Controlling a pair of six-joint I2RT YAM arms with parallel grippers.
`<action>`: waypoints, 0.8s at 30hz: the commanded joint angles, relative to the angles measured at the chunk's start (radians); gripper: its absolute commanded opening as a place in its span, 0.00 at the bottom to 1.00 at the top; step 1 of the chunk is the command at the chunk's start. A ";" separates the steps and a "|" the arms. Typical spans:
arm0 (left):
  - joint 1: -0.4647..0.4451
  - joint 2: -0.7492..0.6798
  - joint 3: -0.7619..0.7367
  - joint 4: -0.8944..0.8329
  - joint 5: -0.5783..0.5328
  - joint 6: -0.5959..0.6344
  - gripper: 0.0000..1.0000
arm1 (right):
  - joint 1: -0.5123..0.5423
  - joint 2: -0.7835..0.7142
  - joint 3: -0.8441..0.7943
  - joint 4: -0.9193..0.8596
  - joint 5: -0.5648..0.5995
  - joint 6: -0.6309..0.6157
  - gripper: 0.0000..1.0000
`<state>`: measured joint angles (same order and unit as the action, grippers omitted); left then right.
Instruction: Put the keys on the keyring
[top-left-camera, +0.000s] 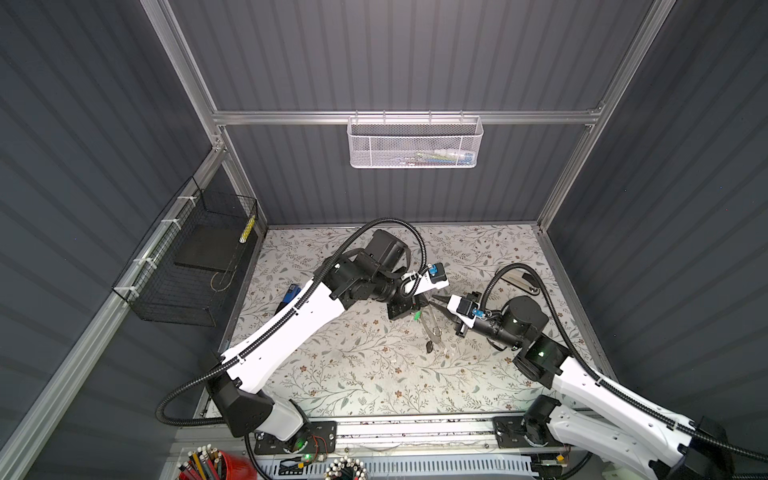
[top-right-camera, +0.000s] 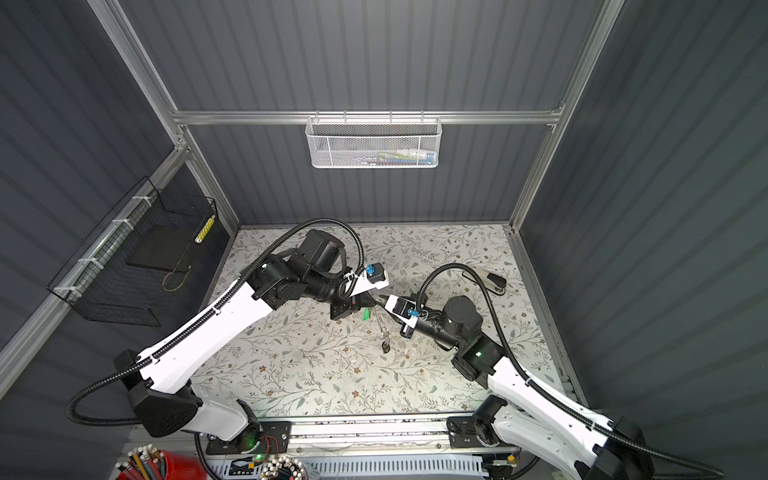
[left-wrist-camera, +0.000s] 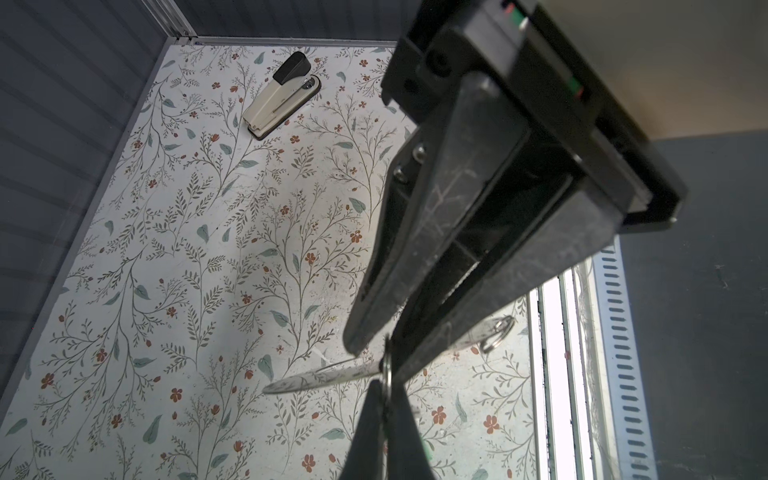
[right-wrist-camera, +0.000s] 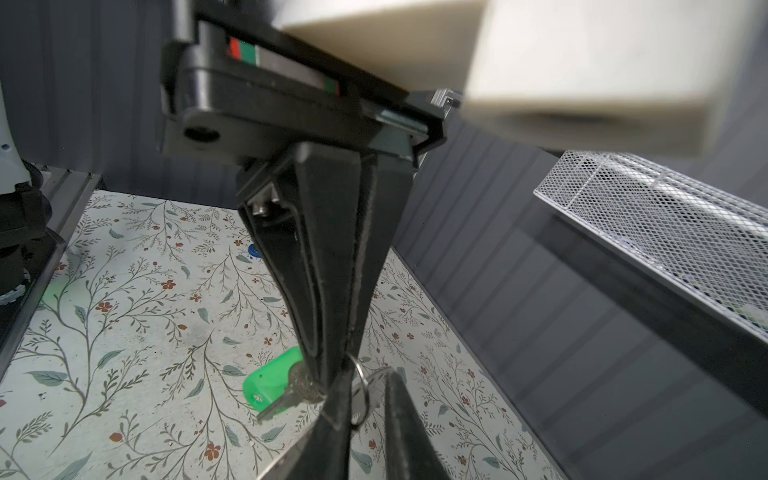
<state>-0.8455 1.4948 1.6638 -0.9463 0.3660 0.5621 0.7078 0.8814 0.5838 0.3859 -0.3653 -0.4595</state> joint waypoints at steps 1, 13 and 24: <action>-0.018 -0.001 0.037 -0.021 0.037 0.047 0.00 | -0.001 0.003 0.027 -0.006 0.006 0.018 0.12; -0.030 -0.023 0.039 -0.014 0.049 0.116 0.02 | -0.002 0.014 0.033 -0.015 -0.067 0.042 0.00; 0.065 -0.256 -0.292 0.300 -0.018 -0.125 0.60 | -0.030 0.068 0.000 0.241 -0.155 0.262 0.00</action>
<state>-0.7963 1.2785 1.4422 -0.7532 0.3435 0.5262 0.6807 0.9382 0.5884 0.4953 -0.4747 -0.2802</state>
